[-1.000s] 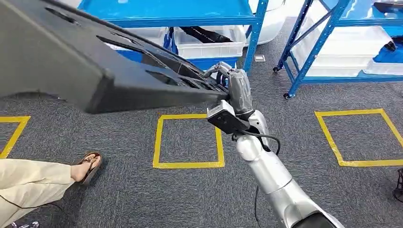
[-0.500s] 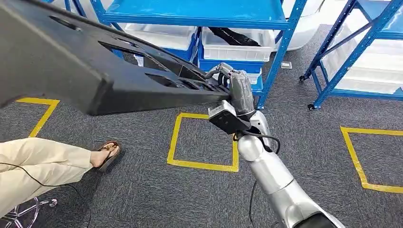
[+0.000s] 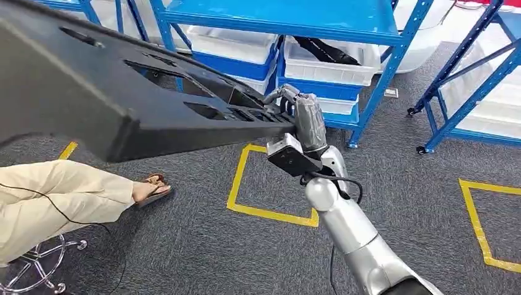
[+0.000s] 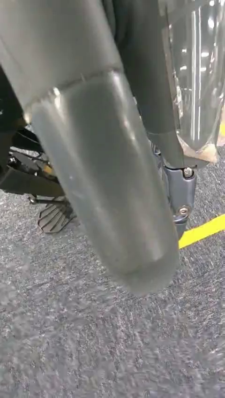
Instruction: Take the parts from the cabinet and place them on the table.
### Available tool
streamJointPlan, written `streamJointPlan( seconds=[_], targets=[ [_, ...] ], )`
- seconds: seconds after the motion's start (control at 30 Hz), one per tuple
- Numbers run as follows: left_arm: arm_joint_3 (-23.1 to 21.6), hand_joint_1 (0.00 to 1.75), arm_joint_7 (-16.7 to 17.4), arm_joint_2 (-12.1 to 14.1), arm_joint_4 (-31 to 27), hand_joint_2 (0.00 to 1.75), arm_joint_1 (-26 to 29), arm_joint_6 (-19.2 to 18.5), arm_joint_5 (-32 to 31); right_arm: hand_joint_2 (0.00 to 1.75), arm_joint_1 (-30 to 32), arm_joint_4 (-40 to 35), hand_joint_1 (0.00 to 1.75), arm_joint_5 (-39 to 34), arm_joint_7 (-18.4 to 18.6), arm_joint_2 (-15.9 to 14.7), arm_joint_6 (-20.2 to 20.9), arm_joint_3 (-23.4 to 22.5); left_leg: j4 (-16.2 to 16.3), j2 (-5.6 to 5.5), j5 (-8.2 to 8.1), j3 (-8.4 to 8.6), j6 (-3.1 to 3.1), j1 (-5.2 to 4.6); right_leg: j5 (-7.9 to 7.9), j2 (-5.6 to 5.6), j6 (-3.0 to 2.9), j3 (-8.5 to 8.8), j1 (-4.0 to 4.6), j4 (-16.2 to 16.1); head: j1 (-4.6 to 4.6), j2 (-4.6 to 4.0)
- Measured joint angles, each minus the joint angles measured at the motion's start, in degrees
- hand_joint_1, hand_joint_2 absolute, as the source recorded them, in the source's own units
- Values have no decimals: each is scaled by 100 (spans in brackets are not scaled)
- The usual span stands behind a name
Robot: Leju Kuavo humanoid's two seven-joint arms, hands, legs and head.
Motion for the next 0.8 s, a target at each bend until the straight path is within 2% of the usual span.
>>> streamJointPlan(
  seconds=[0.03,0.07,0.1,0.13,0.17,0.2,0.23,0.27,0.3,0.33,0.37,0.4,0.43,0.5,0.53,0.57,0.6,0.63,0.67,0.7,0.73,0.77,0.8],
  targets=[
    [2,0,6,0,0,0,-1,0,0,175,14,-30,175,0,0,4,-2,-13,-86,-53,64,65,66,37,-33,6,45,7,46,28,7,0],
    [2,0,7,-11,0,0,1,2,0,175,27,-37,175,-2,2,-2,-4,-28,-126,-86,87,83,99,37,-118,197,47,-58,1,174,22,0],
    [2,0,7,-9,0,0,-1,7,0,175,42,-52,175,-4,2,-2,-7,-42,-129,-120,105,84,135,42,-303,348,-6,-190,1,485,20,0],
    [2,0,11,-2,0,0,-6,5,0,175,84,-55,175,-4,2,-7,-13,-55,-129,-173,112,77,158,40,-500,422,-48,-390,-7,917,26,0],
    [2,0,20,-2,0,0,-6,5,-2,175,165,-65,175,-2,0,-11,-20,-59,-129,-245,113,69,163,37,-698,465,-75,-635,-5,1423,22,0],
    [2,0,26,-2,0,0,-6,5,-9,175,255,-85,175,18,0,-13,-31,-59,-128,-319,115,64,166,36,-801,482,-64,-818,-4,1771,28,0],
    [2,0,35,-2,0,0,-1,5,-9,175,323,-107,175,46,0,-22,-46,-68,-126,-395,118,61,168,30,-787,500,-32,-876,-1,1859,26,0],
    [2,0,39,-9,0,0,6,5,-9,175,354,-125,175,66,0,-24,-50,-72,-121,-458,122,60,170,23,-687,506,13,-794,-1,1679,26,0],
    [2,0,46,-11,2,0,10,9,-9,175,369,-155,175,103,2,-24,-52,-74,-113,-519,124,61,166,17,-499,515,66,-594,-1,1269,24,0],
    [2,0,59,-11,0,0,9,16,-9,175,397,-212,175,118,9,-22,-52,-79,-99,-587,126,61,162,14,-268,561,112,-288,-3,683,24,0],
    [2,0,83,-9,0,0,8,30,-15,175,436,-297,175,148,11,-22,-52,-92,-72,-638,123,54,154,16,-111,733,115,-8,-7,148,26,0],
    [2,0,109,-7,0,0,8,48,-22,175,484,-354,175,166,11,-20,-55,-107,-36,-687,107,44,123,-20,-91,816,60,0,13,45,22,0],
    [2,0,144,-7,0,0,7,66,-35,175,528,-423,175,175,13,-7,-63,-114,-36,-729,99,35,88,-12,-63,758,1,3,15,22,26,0],
    [2,0,225,2,0,0,28,96,-90,175,651,-551,175,210,28,-11,-103,-171,-58,-799,122,23,21,16,-58,693,-48,54,63,26,20,0],
    [2,0,251,20,0,0,40,99,-120,175,720,-617,175,188,48,-9,-105,-199,-51,-847,126,-7,-18,17,-21,632,-101,92,-3,-11,20,0],
    [2,0,262,55,0,0,49,99,-147,175,788,-695,175,113,63,-9,-83,-214,36,-717,75,-25,-23,31,12,566,-132,108,-57,-42,24,0],
    [-4,0,269,52,0,0,50,96,-168,175,904,-796,175,-3,72,-7,-19,-243,280,-436,-124,-138,-56,9,13,535,-176,116,-59,-49,-15,0],
    [-9,0,280,61,0,0,44,77,-197,175,1019,-899,175,-81,70,-13,29,-289,662,-301,-351,-317,-96,29,4,474,-188,124,-56,-49,-22,0],
    [-15,0,284,72,0,0,41,68,-205,175,1127,-989,175,-140,68,-20,59,-345,1133,-227,-571,-551,-132,58,1,408,-191,126,-47,-49,-22,0],
    [-20,0,284,74,0,0,42,64,-208,175,1200,-1042,175,-157,68,-28,70,-376,1530,-195,-721,-750,-162,78,-3,349,-194,117,-47,-48,-22,0],
    [-22,0,289,79,0,0,45,64,-210,175,1262,-1084,175,-177,68,-31,85,-398,1738,-172,-742,-862,-189,105,-4,294,-193,111,-51,-48,-24,0],
    [-22,0,291,90,0,0,47,66,-210,175,1310,-1117,175,-192,68,-33,101,-411,1643,-153,-635,-815,-213,137,-6,242,-190,109,-62,-47,-24,0],
    [-24,0,293,103,0,0,48,66,-210,175,1340,-1156,175,-195,68,-33,112,-433,1293,-128,-435,-628,-231,165,-11,201,-181,112,-76,-47,-22,0]
  ],
)
